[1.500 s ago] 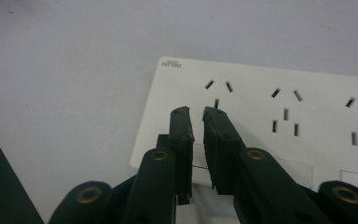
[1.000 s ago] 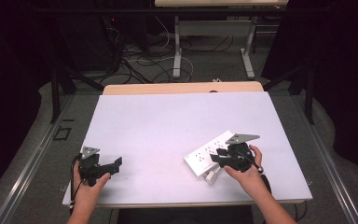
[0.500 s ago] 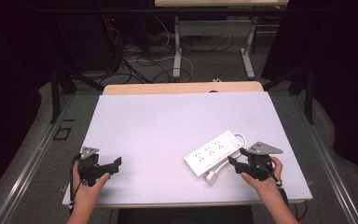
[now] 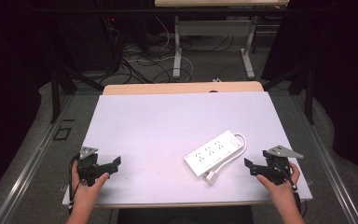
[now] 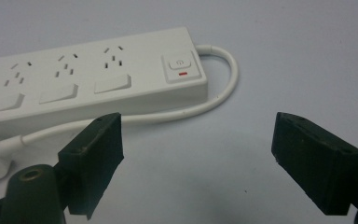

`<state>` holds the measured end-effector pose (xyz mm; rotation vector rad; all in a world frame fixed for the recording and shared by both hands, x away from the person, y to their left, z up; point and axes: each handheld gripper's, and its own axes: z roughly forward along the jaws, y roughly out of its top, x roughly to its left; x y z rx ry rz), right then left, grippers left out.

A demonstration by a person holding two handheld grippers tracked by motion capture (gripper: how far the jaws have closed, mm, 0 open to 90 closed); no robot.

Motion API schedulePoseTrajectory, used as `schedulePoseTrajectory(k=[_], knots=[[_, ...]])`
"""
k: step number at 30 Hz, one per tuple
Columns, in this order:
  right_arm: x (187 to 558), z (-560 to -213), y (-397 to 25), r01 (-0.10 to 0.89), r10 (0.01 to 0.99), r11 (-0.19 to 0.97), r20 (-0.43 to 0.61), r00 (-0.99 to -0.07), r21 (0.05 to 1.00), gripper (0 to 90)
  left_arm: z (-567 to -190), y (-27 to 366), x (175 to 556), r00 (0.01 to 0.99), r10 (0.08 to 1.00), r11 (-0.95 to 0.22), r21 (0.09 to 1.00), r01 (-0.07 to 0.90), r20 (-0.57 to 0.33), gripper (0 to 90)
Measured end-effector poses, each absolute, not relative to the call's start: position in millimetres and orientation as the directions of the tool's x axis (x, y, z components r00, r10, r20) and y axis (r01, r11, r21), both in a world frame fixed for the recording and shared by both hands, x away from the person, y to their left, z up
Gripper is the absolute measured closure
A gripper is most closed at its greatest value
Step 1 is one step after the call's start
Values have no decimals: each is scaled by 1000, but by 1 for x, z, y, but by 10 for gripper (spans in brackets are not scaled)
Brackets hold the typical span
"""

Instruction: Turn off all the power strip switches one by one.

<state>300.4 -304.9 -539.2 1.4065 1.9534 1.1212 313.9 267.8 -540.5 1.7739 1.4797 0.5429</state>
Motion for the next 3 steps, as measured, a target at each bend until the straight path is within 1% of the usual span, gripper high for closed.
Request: schedulePoseTrajectory(k=[3], knots=[[301,-541,-307,539,936,127,80,-343,832,155,-541,267,315,245,959,-52,767,640,-140,26]])
